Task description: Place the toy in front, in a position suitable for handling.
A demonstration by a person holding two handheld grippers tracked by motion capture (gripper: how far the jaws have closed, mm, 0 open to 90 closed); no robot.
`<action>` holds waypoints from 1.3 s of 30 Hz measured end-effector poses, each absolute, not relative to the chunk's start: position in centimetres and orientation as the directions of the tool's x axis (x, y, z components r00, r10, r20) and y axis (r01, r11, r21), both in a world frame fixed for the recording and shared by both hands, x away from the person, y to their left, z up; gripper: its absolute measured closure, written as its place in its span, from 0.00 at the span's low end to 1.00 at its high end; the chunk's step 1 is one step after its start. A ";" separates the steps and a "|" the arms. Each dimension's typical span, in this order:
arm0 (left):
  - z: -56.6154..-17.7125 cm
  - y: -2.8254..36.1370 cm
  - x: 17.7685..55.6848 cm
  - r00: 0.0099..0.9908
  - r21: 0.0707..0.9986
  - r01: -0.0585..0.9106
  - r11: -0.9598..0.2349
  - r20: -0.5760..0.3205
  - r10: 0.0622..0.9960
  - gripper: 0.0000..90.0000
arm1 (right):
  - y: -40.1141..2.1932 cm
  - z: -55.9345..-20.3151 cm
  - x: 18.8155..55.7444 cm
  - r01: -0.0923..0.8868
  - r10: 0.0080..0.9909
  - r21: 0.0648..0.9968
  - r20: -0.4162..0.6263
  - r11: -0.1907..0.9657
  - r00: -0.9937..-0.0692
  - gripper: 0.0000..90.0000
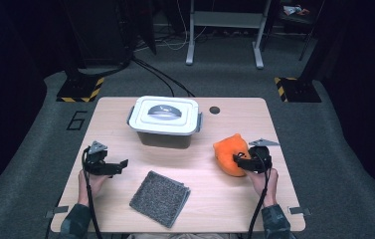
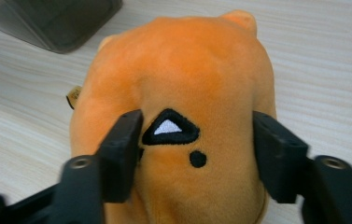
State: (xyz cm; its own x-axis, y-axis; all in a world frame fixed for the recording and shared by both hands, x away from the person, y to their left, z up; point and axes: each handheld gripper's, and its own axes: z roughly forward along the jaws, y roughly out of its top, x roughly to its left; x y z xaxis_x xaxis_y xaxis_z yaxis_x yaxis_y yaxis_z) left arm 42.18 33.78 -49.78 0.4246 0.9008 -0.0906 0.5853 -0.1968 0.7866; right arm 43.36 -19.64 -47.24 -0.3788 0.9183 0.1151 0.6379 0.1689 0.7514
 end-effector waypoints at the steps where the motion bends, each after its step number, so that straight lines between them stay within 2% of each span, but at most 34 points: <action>1: -50.4 34.0 42.1 0.419 0.771 0.609 -0.186 -0.115 0.901 0.00 | -19.9 -47.5 43.5 0.635 0.914 0.754 0.126 0.165 -0.386 0.59; 4: -50.9 34.0 41.9 0.413 0.774 0.604 -0.190 -0.100 0.905 0.00 | -20.0 -47.4 43.4 0.630 0.911 0.759 0.127 0.165 -0.392 0.65; 7: -51.3 34.0 41.7 0.410 0.767 0.610 -0.197 -0.093 0.907 0.00 | -20.0 -47.1 43.0 0.581 0.900 0.800 0.133 0.150 -0.416 0.70; 16: -52.3 33.6 41.7 0.413 0.748 0.628 -0.214 -0.087 0.907 0.00 | -18.8 -45.6 42.5 0.531 0.853 0.836 0.170 0.141 -0.494 0.70; 18: -52.6 33.7 41.8 0.410 0.745 0.630 -0.219 -0.079 0.909 0.00 | -17.7 -45.2 42.4 0.516 0.834 0.839 0.153 0.174 -0.531 0.69; 27: -52.9 33.7 41.7 0.407 0.749 0.629 -0.207 -0.091 0.909 0.00 | -15.8 -46.1 42.7 0.503 0.808 0.835 0.131 0.223 -0.575 0.67; 29: -52.8 33.7 41.6 0.403 0.752 0.628 -0.201 -0.094 0.910 0.00 | -15.6 -46.7 42.9 0.513 0.808 0.825 0.124 0.239 -0.576 0.64; 30: -52.7 33.7 41.6 0.407 0.755 0.624 -0.201 -0.094 0.909 0.00 | -15.6 -47.2 43.0 0.506 0.811 0.829 0.116 0.239 -0.574 0.58; 32: -52.6 33.7 41.5 0.407 0.754 0.626 -0.198 -0.100 0.908 0.00 | -15.7 -47.1 43.1 0.511 0.812 0.828 0.126 0.231 -0.570 0.54; 33: -52.4 33.6 41.3 0.413 0.756 0.624 -0.201 -0.101 0.905 0.00 | -15.8 -47.1 43.1 0.512 0.812 0.828 0.126 0.231 -0.570 0.47; 34: -52.3 33.5 41.3 0.413 0.763 0.616 -0.199 -0.098 0.905 0.00 | -15.9 -46.8 43.0 0.510 0.815 0.831 0.130 0.220 -0.564 0.33; 35: -52.0 33.4 41.1 0.422 0.756 0.622 -0.205 -0.103 0.901 0.00 | -15.9 -46.8 43.0 0.510 0.815 0.831 0.130 0.220 -0.564 0.33; 39: -51.2 32.8 40.5 0.443 0.770 0.605 -0.204 -0.112 0.889 0.00 | -16.4 -45.8 42.3 0.476 0.816 0.850 0.103 0.224 -0.569 0.18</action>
State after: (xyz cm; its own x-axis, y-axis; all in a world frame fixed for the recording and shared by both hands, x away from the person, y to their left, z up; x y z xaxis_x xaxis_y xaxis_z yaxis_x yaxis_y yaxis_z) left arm 40.52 32.80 -51.22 0.4434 0.8892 -0.1124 0.6048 -0.2042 0.7698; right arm 42.26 -16.36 -45.84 -0.5685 0.8161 0.1034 0.4765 0.2242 0.8501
